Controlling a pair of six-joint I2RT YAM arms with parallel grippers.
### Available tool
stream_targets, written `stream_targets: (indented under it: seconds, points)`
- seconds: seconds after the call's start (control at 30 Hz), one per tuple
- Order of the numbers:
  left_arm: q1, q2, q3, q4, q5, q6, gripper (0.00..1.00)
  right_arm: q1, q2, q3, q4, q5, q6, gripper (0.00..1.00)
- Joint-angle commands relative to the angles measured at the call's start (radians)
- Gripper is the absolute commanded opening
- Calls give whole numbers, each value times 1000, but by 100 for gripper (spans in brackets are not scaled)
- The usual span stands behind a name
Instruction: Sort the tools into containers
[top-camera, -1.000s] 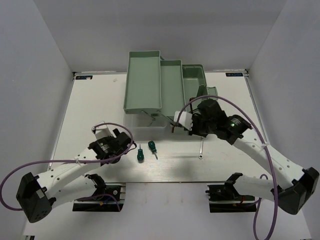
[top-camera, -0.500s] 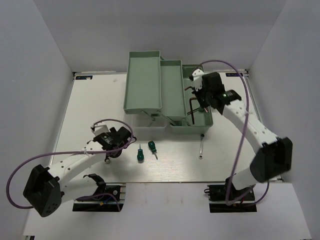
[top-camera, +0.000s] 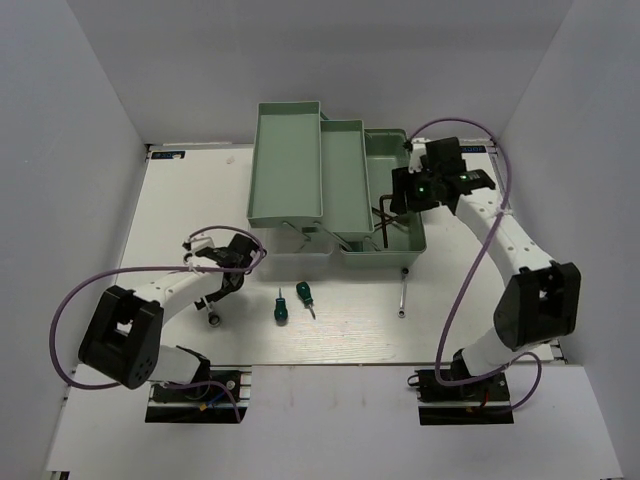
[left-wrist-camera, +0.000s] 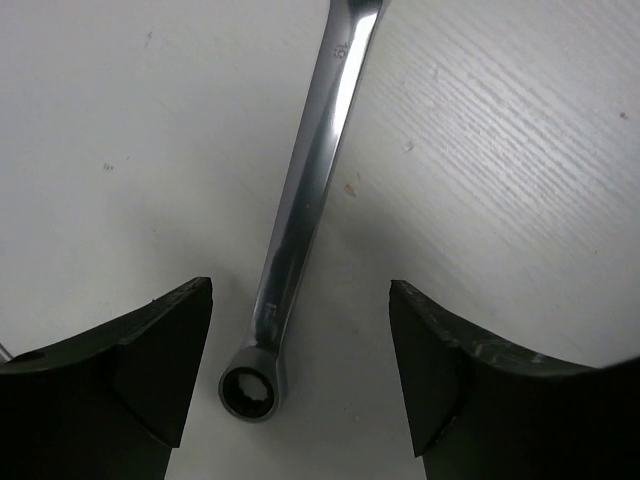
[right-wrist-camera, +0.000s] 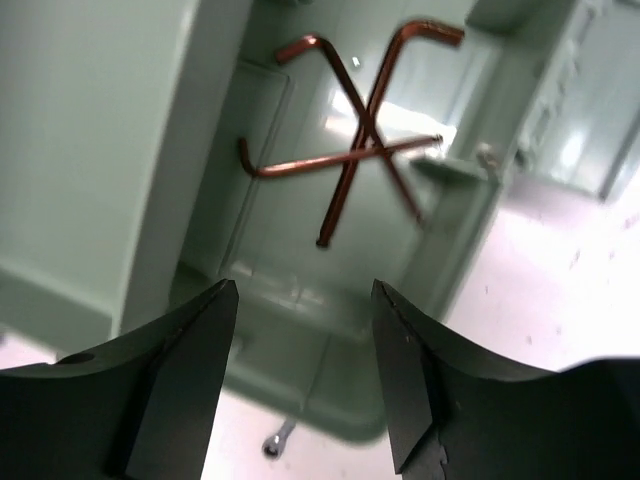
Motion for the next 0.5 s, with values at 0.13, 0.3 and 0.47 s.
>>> stream_targets:
  seconds: [0.13,0.3,0.47]
  points:
    - [121,-62,-76,230,156,168,74,-123,-248,-213,98,-190,58,62]
    - [174,-80,-124,259,195,168,74,-189,-309,-305,116,-276,78,62]
    - [235,-54,-133,287,256,177,74,-243,-343,-344,115,-369,97,66]
